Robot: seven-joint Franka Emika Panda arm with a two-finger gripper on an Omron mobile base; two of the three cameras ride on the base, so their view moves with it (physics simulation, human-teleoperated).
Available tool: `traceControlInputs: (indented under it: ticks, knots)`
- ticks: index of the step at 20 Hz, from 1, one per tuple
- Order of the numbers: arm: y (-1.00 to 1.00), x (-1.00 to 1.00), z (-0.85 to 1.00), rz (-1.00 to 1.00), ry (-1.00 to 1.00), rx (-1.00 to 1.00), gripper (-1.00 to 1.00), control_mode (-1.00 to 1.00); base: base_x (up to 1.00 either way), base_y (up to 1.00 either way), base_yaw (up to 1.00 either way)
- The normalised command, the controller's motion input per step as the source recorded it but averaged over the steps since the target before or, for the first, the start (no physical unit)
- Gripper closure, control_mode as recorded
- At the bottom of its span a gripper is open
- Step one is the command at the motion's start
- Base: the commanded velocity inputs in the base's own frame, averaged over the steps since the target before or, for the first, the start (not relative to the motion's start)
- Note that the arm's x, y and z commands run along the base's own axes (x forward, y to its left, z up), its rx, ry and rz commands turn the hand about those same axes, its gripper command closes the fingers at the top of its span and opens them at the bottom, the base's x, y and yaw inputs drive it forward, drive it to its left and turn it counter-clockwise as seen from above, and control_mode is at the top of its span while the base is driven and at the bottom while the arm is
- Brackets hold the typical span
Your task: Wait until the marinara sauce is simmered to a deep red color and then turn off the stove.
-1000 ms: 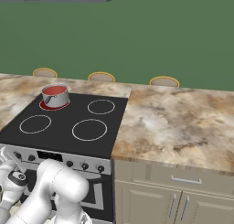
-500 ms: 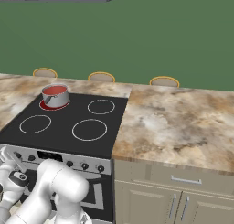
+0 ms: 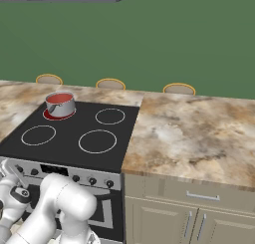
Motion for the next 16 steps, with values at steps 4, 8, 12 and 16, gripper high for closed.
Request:
traceControlInputs:
  ticks: [4,8,12,16]
  knots:
    - [0.0,-0.31,-0.01,-0.16,0.09,0.3,1.0,-1.0,0.0,0.0,0.0]
    - [0.0,-0.29,-0.03,-0.17,0.09,0.32,1.0,-1.0,0.0,0.0,0.0]
    - [0.0,-0.24,-0.01,-0.17,0.08,0.3,1.0,-1.0,0.0,0.0,0.0]
    - [0.0,-0.23,0.0,-0.16,0.09,0.3,1.0,-1.0,0.0,0.0,0.0]
